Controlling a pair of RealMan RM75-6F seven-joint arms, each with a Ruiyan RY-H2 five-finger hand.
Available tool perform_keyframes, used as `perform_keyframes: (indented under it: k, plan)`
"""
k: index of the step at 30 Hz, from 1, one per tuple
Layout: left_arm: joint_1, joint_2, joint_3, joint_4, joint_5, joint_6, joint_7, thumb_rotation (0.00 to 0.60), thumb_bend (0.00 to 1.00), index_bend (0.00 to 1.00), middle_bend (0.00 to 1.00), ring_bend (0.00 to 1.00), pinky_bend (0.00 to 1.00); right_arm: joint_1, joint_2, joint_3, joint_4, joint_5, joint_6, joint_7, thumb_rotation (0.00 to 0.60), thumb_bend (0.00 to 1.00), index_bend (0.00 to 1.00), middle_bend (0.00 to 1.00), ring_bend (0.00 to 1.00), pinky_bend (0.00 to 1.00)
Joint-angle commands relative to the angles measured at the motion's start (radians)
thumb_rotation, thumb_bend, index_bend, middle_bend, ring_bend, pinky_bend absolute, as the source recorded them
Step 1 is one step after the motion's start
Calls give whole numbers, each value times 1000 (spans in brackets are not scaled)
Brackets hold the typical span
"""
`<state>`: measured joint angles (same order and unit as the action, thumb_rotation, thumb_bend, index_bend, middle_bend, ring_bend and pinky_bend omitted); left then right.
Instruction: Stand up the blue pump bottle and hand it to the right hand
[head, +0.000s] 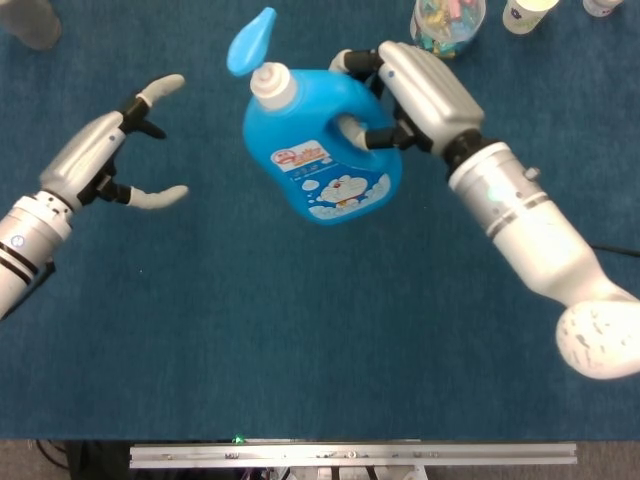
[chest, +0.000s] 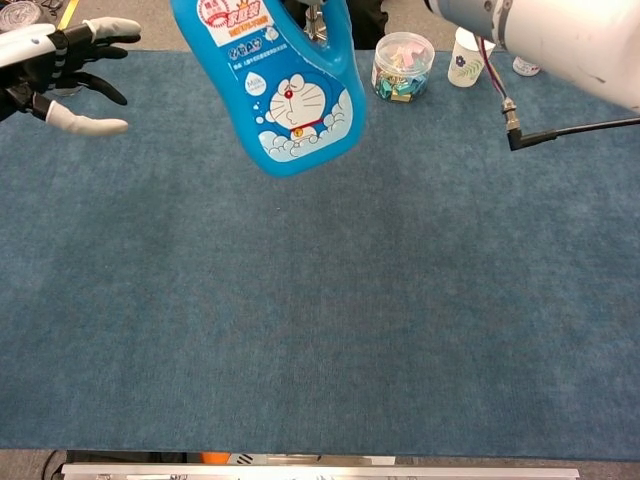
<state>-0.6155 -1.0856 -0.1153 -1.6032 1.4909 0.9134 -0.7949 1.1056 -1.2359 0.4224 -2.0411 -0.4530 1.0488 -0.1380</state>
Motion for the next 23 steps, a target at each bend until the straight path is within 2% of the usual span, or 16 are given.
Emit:
perform_keyframes:
  k: [1, 13, 23]
  plan:
    - [54, -43, 13, 56, -59, 93, 299, 600, 223, 0, 0, 0, 253, -32, 19, -10, -26, -35, 9, 14, 600, 528, 602, 521, 467, 508]
    - [153, 24, 24, -59, -213, 187, 611, 600, 223, 0, 0, 0, 253, -155, 105, -36, -127, -165, 41, 62, 600, 527, 602, 521, 467, 508]
    - [201, 72, 17, -132, -265, 218, 648, 600, 223, 0, 0, 0, 253, -201, 126, -48, -158, -224, 33, 84, 600, 527, 602, 521, 467, 508]
